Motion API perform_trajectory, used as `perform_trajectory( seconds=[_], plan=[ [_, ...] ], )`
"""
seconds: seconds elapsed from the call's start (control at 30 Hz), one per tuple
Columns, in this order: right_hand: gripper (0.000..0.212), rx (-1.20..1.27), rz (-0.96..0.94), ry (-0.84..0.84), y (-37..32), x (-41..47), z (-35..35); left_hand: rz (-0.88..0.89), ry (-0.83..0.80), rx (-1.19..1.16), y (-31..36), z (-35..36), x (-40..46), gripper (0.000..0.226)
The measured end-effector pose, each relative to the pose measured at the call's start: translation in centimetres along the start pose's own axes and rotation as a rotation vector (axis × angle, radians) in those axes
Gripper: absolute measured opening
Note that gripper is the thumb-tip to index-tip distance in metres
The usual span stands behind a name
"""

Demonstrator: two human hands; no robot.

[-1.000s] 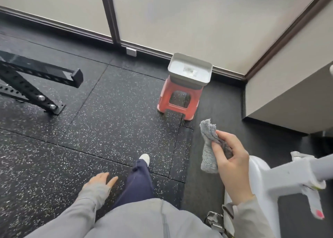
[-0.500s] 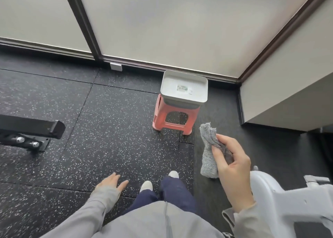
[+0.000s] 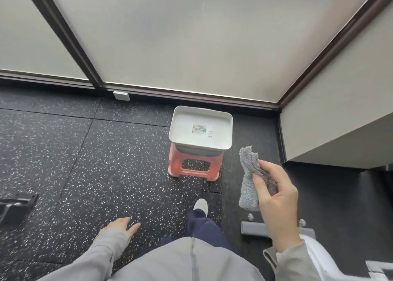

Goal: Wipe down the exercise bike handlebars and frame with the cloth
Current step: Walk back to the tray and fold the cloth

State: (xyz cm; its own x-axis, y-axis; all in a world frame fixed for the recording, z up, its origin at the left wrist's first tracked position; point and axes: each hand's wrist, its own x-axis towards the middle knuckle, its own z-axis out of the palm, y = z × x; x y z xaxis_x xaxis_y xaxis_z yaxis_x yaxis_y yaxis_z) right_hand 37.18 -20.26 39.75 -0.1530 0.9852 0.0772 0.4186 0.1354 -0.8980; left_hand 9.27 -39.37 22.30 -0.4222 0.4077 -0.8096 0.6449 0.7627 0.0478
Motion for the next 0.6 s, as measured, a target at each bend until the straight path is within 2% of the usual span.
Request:
perform_trajectory(
  seconds=[0.2, 0.4, 0.5, 0.6],
  plan=[
    [0.025, -0.004, -0.009, -0.018, 0.6, 7.9, 0.3, 0.096, 0.105, -0.023, 8.9, -5.9, 2.4, 0.056],
    [0.028, 0.014, -0.034, -0.066, -0.1, 13.3, 2.8, 0.125, 0.171, -0.106, 11.9, -10.6, 4.1, 0.053],
    [0.028, 0.003, -0.068, -0.066, -1.0, 15.5, 4.8, 0.218, 0.23, -0.243, 14.3, -14.1, 4.4, 0.05],
    [0.028, 0.004, -0.123, -0.06, -2.2, 17.3, 7.1, 0.35, 0.278, -0.539, 18.2, -18.4, 3.5, 0.041]
  ],
)
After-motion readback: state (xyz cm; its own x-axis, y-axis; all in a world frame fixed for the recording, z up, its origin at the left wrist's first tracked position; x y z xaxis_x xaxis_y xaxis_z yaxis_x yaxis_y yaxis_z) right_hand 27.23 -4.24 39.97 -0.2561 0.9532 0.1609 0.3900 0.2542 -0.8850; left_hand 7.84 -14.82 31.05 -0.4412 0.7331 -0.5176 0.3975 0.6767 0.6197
